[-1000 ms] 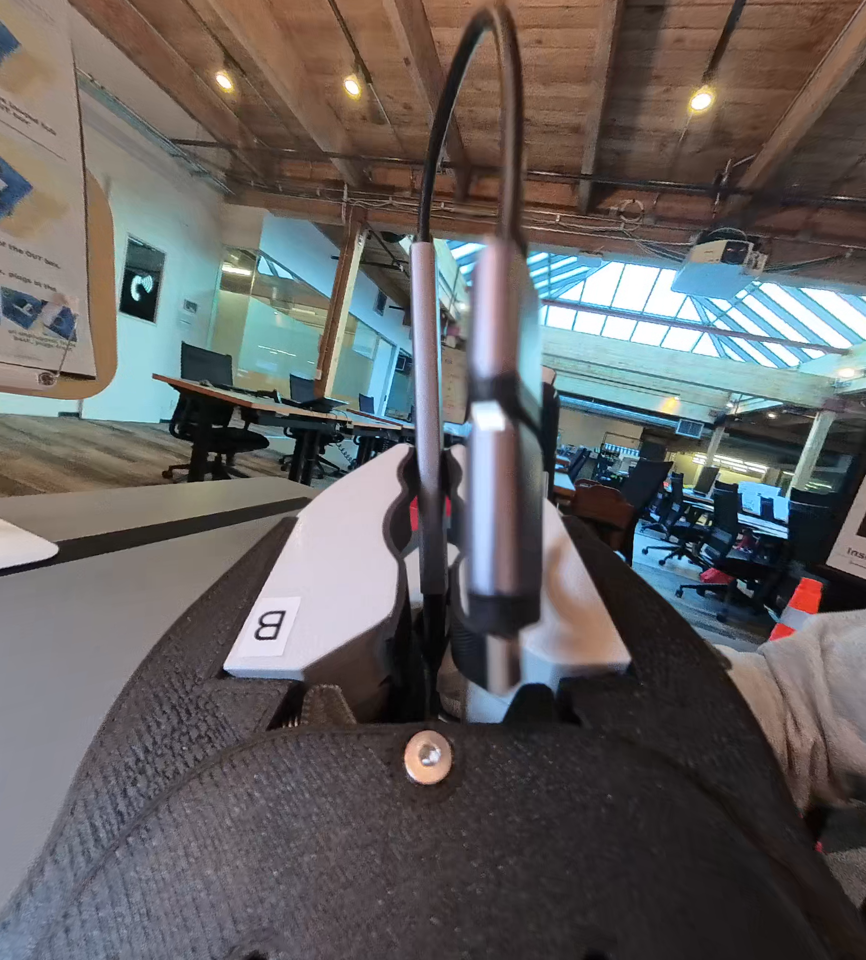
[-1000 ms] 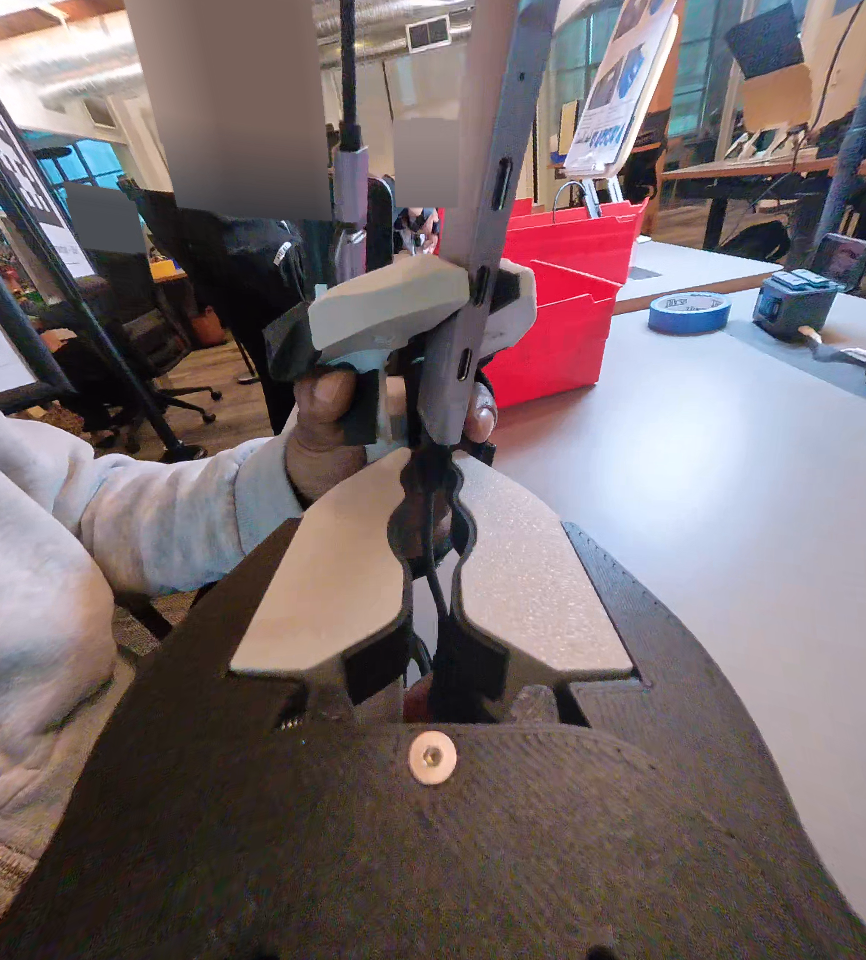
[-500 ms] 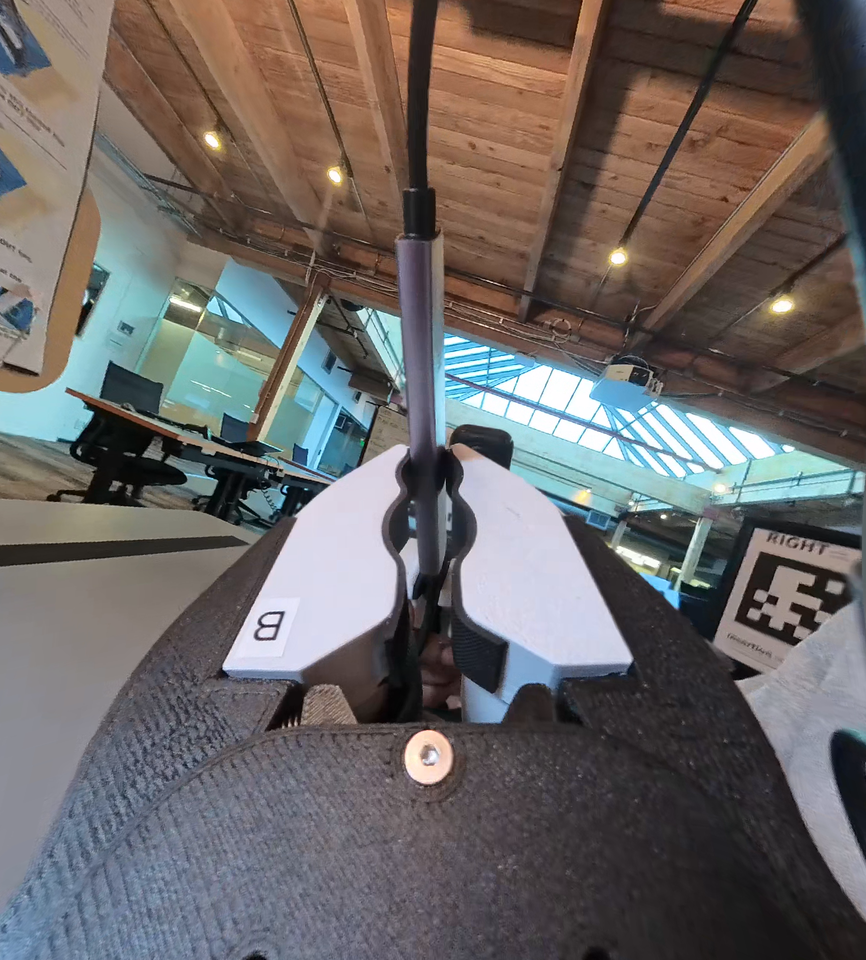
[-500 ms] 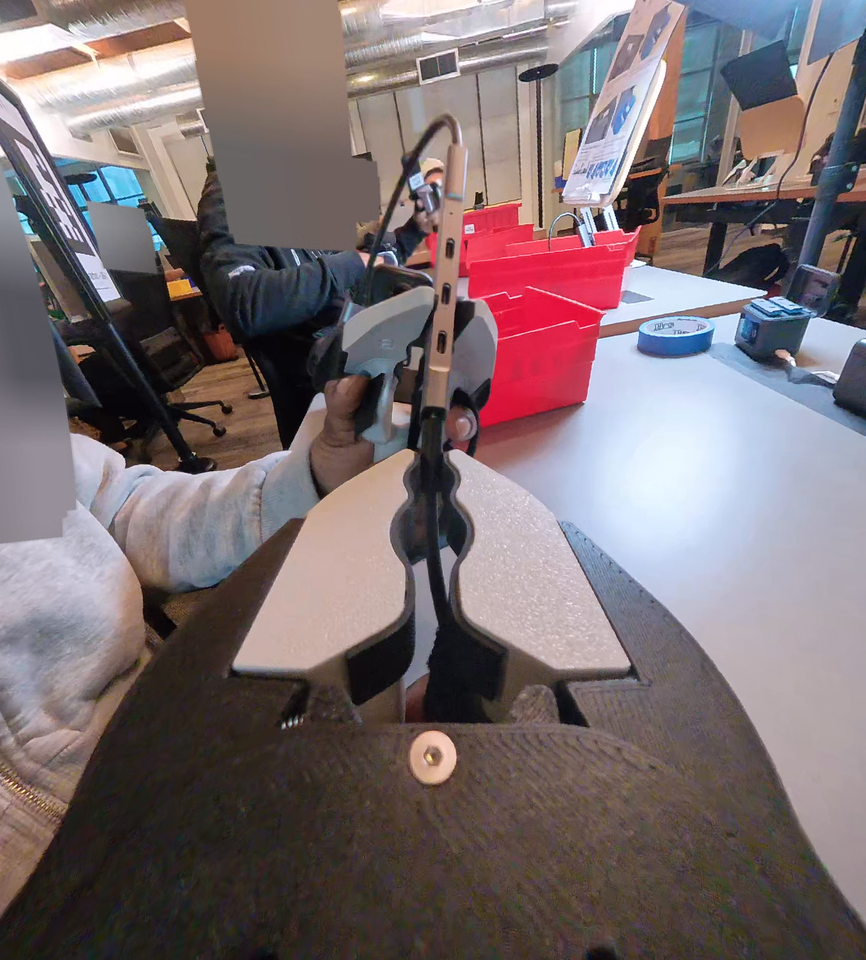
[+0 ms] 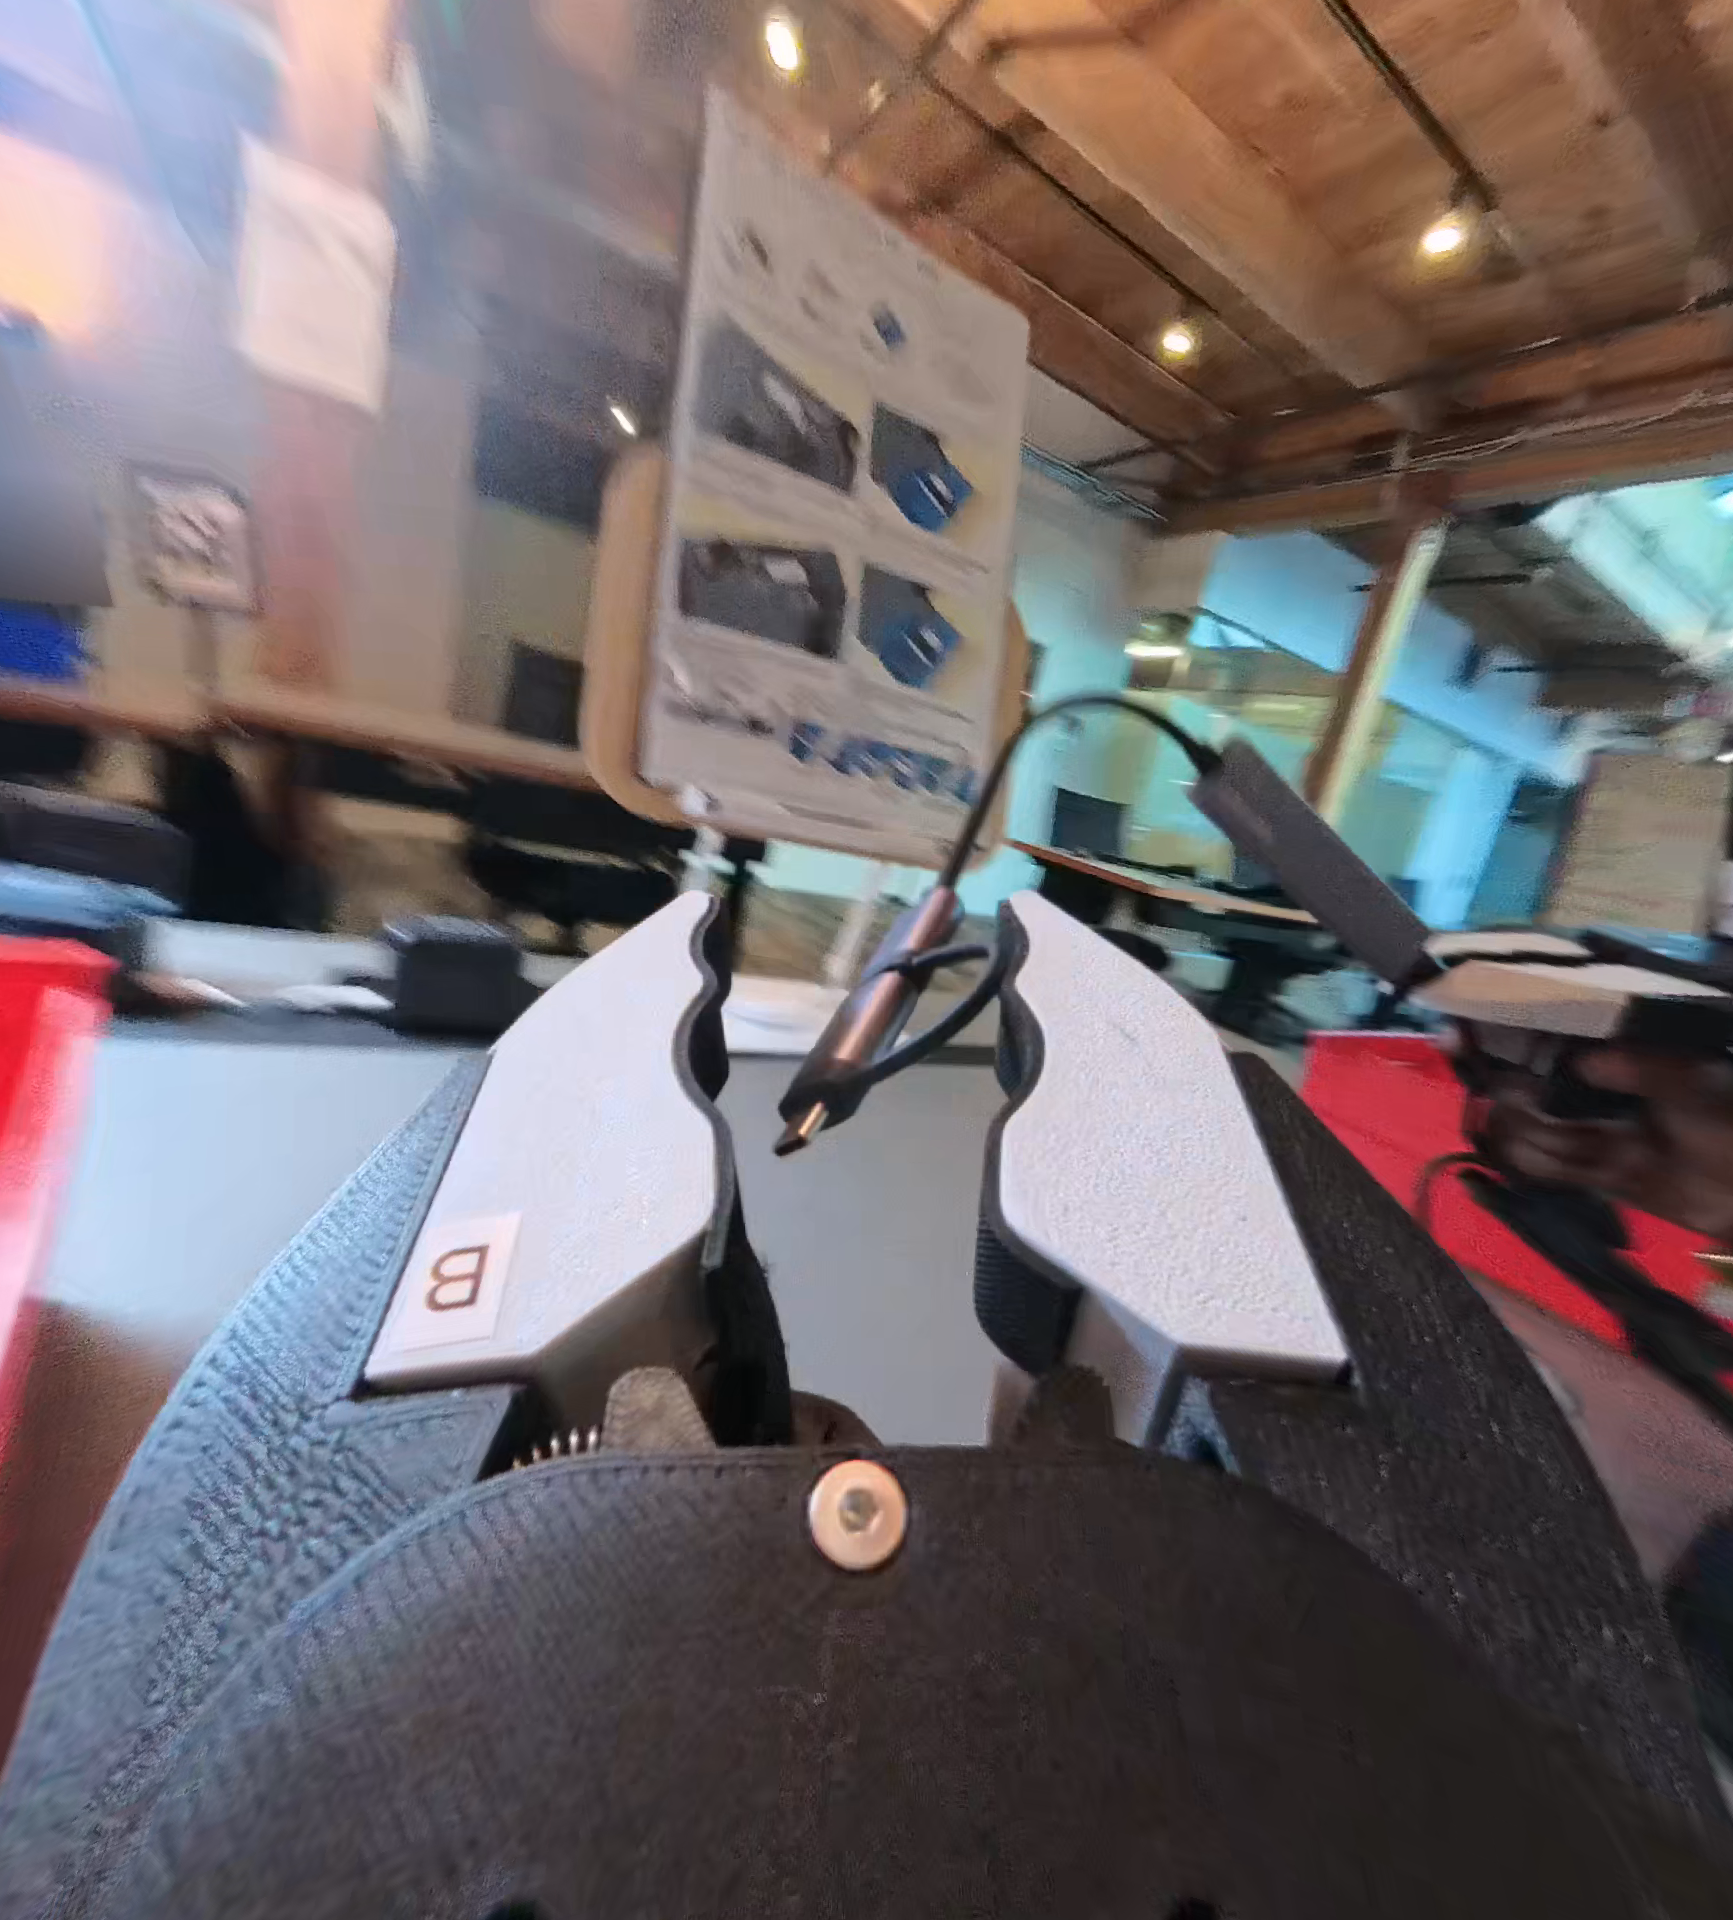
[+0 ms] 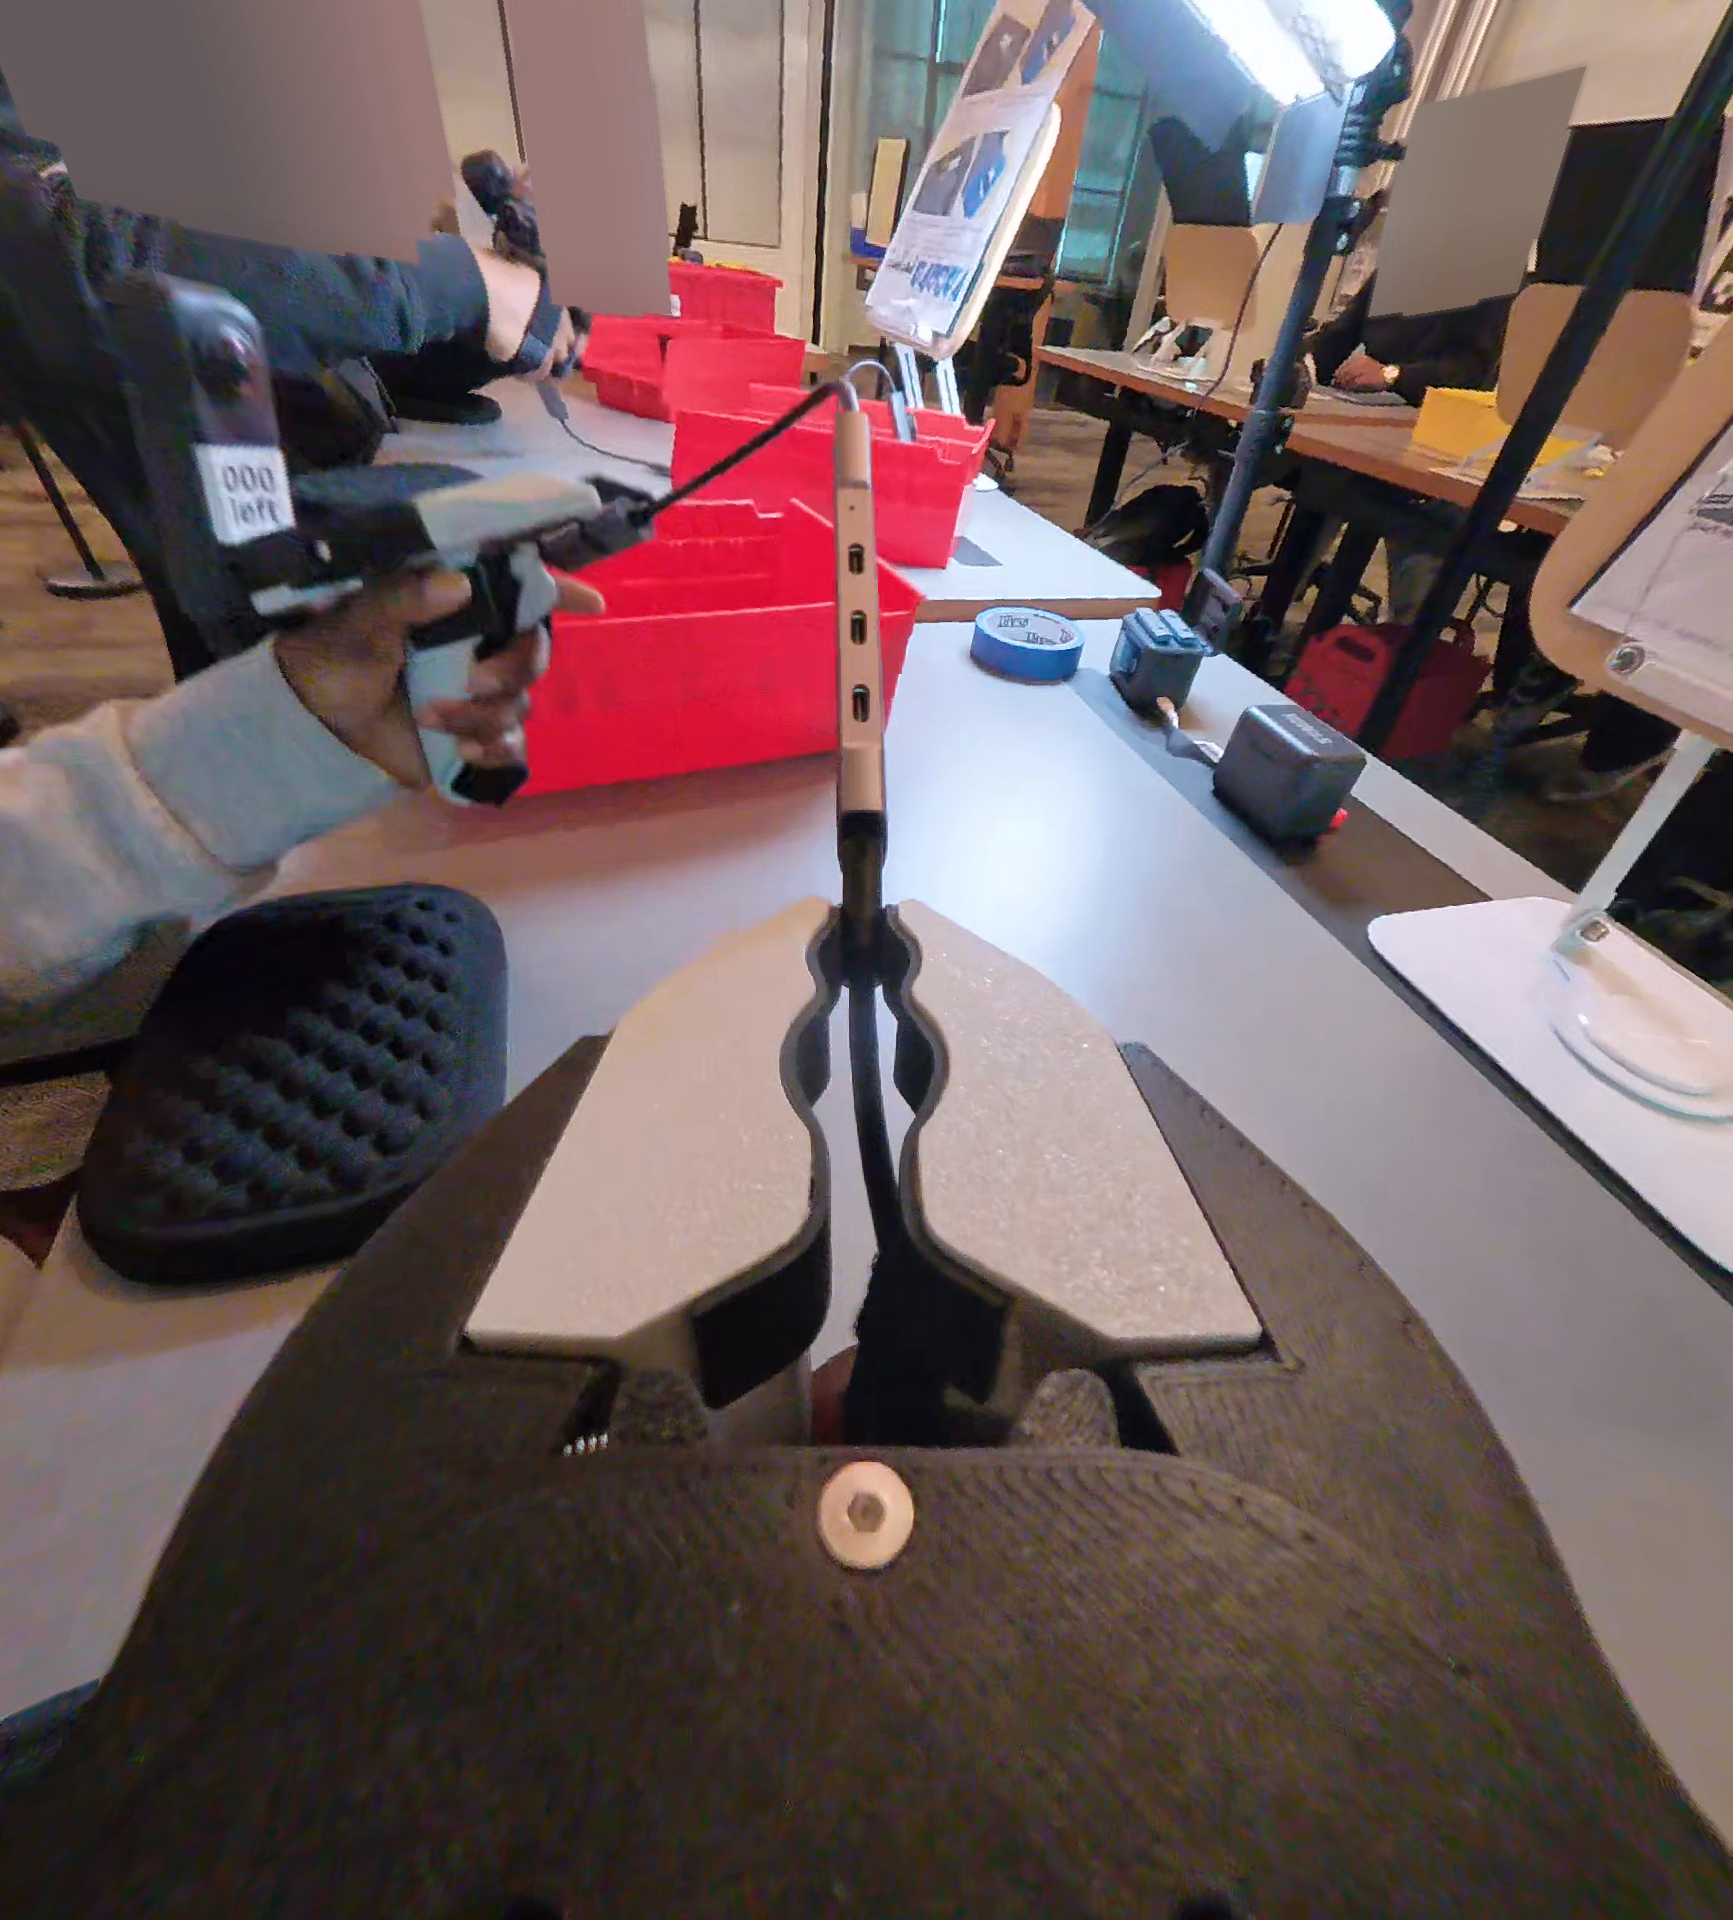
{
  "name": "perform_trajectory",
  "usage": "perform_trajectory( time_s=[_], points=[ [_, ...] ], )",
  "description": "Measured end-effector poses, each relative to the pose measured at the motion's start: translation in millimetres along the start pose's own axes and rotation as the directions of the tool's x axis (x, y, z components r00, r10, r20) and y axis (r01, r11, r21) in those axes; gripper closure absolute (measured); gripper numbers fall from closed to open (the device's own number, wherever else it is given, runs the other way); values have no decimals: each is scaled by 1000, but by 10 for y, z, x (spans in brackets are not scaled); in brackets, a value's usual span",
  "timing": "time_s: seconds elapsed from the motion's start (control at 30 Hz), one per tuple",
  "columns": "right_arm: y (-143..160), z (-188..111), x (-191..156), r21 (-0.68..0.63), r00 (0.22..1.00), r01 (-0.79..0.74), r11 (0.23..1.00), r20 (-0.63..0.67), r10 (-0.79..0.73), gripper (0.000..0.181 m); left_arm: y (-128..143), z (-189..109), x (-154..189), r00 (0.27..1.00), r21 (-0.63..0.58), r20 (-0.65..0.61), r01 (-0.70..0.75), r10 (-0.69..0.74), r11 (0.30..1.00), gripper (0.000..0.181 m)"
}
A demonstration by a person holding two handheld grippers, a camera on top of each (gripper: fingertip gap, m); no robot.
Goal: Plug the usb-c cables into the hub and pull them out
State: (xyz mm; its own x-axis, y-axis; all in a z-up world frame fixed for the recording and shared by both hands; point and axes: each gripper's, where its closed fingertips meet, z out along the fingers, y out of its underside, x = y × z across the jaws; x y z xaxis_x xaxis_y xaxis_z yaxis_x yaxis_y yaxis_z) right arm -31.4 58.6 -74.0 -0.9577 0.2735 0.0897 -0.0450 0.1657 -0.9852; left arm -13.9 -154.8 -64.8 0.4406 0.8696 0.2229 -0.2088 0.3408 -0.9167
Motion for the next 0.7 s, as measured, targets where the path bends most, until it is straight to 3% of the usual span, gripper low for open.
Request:
perform_trajectory(
  time_s=[0.07,0.2,0.23,0.3,0.37,0.4,0.47,0.5,0.57,0.63,0.7],
  points=[
    [78,42,-27,-24,1000,23,999,-3,-23,175,-265,-102,-24,985,-1,16,-173,173,985,132],
    [265,125,-44,-135,996,87,987,-17,-90,175,-549,-11,357,865,-160,-176,-497,470,853,130],
    [328,144,-34,-179,990,125,976,-36,-133,175,-696,24,458,828,-131,-194,-553,526,823,130],
    [417,180,-64,-240,974,207,948,-41,-224,175,-849,76,819,770,-69,-349,-590,535,804,134],
    [439,220,-155,-253,957,279,926,-8,-291,175,-624,116,1148,697,-163,-574,-612,430,774,133],
    [434,240,-211,-247,949,309,918,14,-315,175,-406,119,1242,646,-232,-666,-655,373,719,133],
    [425,283,-313,-231,932,359,904,47,-359,175,85,119,1252,537,-318,-777,-786,328,530,132],
    [425,307,-358,-223,925,379,898,56,-376,175,305,112,1231,481,-324,-814,-841,326,433,131],
    [444,349,-438,-215,907,420,882,69,-415,174,641,76,1254,399,-309,-867,-900,299,307,130],
    [453,381,-505,-206,886,462,863,79,-456,174,883,24,1284,356,-301,-899,-925,255,232,128],
    [461,399,-574,-189,871,491,850,101,-481,175,1038,86,1207,327,-288,-895,-943,303,166,129]
  ],
)
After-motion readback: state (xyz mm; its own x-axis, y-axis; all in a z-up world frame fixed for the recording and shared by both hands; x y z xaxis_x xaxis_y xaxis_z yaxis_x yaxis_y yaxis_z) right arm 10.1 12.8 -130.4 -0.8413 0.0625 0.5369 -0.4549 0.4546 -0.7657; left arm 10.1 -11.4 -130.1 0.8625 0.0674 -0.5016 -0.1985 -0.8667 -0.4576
